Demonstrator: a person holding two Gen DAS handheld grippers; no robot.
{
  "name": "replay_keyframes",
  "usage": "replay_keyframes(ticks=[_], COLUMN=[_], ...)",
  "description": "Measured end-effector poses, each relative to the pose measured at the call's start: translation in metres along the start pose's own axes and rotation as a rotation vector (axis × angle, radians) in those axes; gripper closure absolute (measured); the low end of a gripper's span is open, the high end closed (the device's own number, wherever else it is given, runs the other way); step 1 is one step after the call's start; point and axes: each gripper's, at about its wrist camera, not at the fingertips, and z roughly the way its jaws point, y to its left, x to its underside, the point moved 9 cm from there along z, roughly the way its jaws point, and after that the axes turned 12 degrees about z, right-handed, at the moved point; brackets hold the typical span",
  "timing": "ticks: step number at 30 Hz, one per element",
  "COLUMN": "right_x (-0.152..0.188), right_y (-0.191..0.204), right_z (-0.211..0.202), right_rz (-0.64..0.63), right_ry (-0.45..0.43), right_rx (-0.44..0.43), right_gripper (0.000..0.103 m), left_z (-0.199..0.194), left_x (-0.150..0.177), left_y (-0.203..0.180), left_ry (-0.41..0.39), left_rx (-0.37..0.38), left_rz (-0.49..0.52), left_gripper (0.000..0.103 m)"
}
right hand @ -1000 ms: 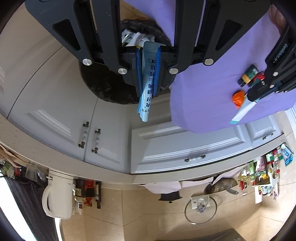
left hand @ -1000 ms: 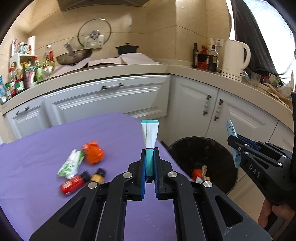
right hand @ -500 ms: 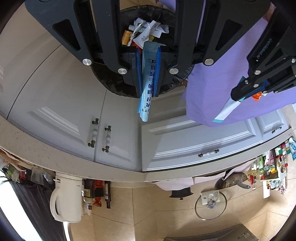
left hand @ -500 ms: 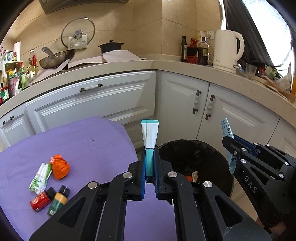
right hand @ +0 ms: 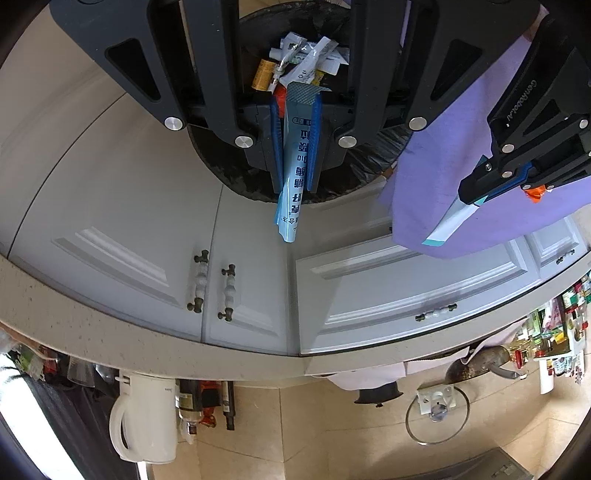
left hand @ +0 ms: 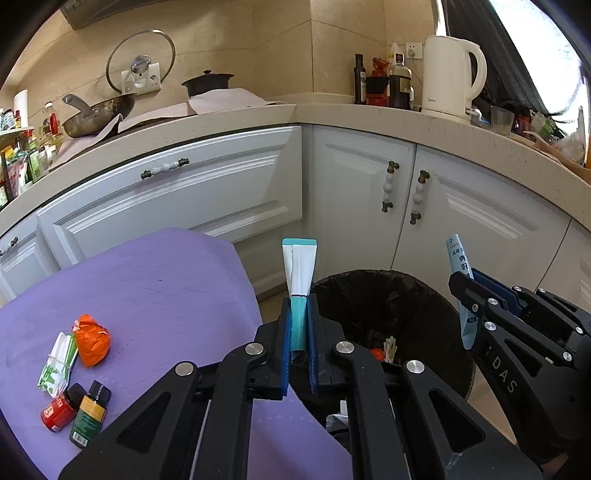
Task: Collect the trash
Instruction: 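Carry both tubes over the bin and open both tools, then withdraw both open tools from the bin back over the table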
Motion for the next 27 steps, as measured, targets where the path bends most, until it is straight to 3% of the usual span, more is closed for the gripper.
replay_keyframes(ticks=[4, 7, 12, 20, 27], right_x=[0.001, 0.002, 0.003, 0.001, 0.006], right_y=[-0.006, -0.01, -0.016, -0.012, 0.013], right_z=[0.008, 0.012, 0.01, 0.002, -0.009], right_rz=[0.013, 0.029, 0.044, 0.05, 0.065], right_ry=[0.011, 0.015, 0.01, 0.01, 0.032], right_rx=[0.001, 0.007, 0.017, 0.02, -0.008], right_gripper=[0.088, 0.072, 0.07, 0.069, 0.062], left_z=[0.008, 0.014, 0.015, 0.002, -0.025], left_x=[-0.001, 0.0, 0.0, 0.001, 0.017], left_y=[-0.005, -0.008, -0.01, 0.002, 0.039], left_ry=[0.012, 0.029, 0.026, 0.02, 0.027], left_rx=[0.009, 0.014, 0.01, -0.011, -0.072], left_rz=[0.008, 0.013, 0.016, -0.008, -0.039], left_gripper=[0.094, 0.084, 0.066, 0.061, 0.056])
